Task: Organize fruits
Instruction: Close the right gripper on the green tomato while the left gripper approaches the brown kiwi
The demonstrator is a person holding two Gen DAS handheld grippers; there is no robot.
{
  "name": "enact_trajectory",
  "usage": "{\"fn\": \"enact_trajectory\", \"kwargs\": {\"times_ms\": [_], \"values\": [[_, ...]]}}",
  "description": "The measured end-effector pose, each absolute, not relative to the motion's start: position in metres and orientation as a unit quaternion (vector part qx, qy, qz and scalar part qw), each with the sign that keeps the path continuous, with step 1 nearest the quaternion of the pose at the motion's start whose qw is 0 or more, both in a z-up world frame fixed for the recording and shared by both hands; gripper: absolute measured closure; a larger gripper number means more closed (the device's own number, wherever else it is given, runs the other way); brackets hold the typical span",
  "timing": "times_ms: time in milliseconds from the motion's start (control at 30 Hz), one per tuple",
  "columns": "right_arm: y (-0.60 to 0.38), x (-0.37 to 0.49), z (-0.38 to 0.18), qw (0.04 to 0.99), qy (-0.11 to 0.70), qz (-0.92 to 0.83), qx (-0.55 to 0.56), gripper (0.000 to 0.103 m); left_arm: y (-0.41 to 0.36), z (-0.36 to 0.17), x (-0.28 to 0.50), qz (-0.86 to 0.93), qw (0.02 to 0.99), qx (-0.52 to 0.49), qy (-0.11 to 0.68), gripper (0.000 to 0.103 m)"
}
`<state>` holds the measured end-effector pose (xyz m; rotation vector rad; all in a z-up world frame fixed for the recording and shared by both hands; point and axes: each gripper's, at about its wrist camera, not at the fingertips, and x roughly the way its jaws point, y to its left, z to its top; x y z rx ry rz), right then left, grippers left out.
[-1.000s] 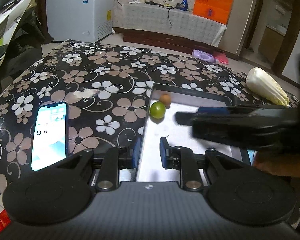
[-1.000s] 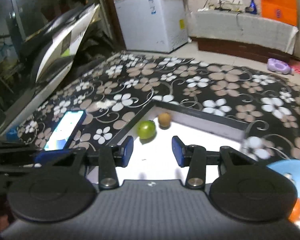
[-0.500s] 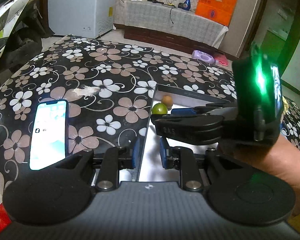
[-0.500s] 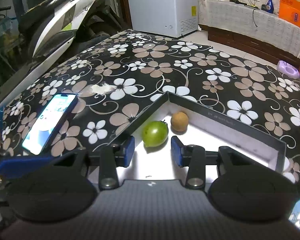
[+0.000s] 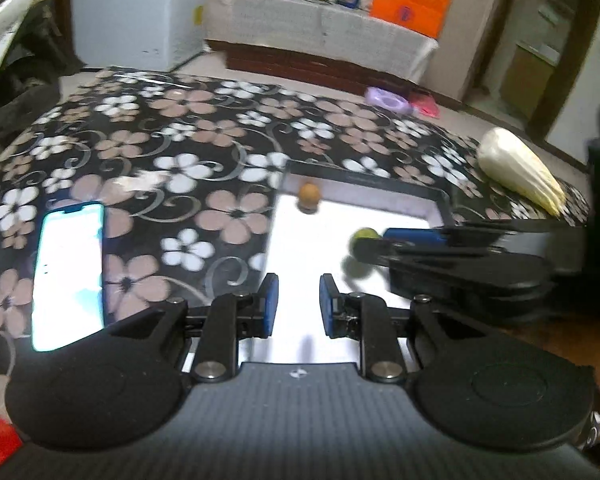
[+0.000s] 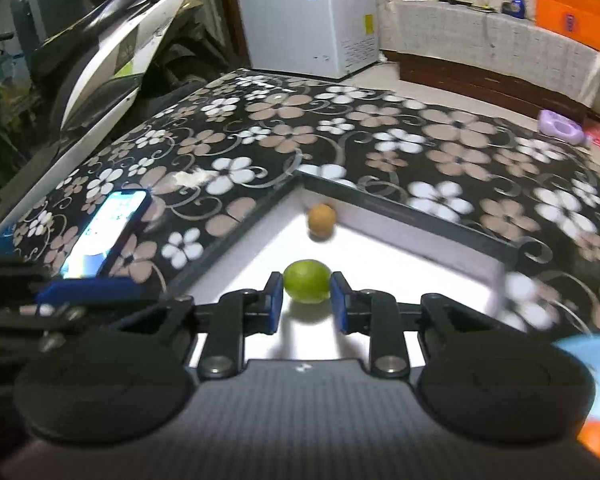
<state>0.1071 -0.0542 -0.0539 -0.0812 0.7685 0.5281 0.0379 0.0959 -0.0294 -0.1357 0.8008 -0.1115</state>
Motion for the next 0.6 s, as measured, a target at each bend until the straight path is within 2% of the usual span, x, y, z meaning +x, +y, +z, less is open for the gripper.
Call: {"fn": "enact_trajectory", "kwargs": {"times_ms": [300, 433, 500, 600], "values": [[-0.087, 0.103, -0.066, 0.894, 0.389, 0.217, -0.049, 0.077, 0.072, -0.043, 0.056, -0.049, 0.91, -0.035, 0.41, 0.077], [-0.081, 0.101, -0.065, 0.88, 0.394, 0.255, -0.069, 0.07, 0.078, -0.039, 0.053, -0.042, 0.916, -0.042, 0.396, 0.077], [-0.077, 0.099, -0.062, 0.875, 0.386, 0.277, -0.086, 0.055, 0.082, -0.036, 0.053, -0.043, 0.919, -0.048, 0.388, 0.077], [-0.069, 0.102, -0.061, 0.879, 0.369, 0.285, -0.103, 0.054, 0.082, -0.036, 0.056, -0.041, 0.92, -0.051, 0.388, 0.077]]}}
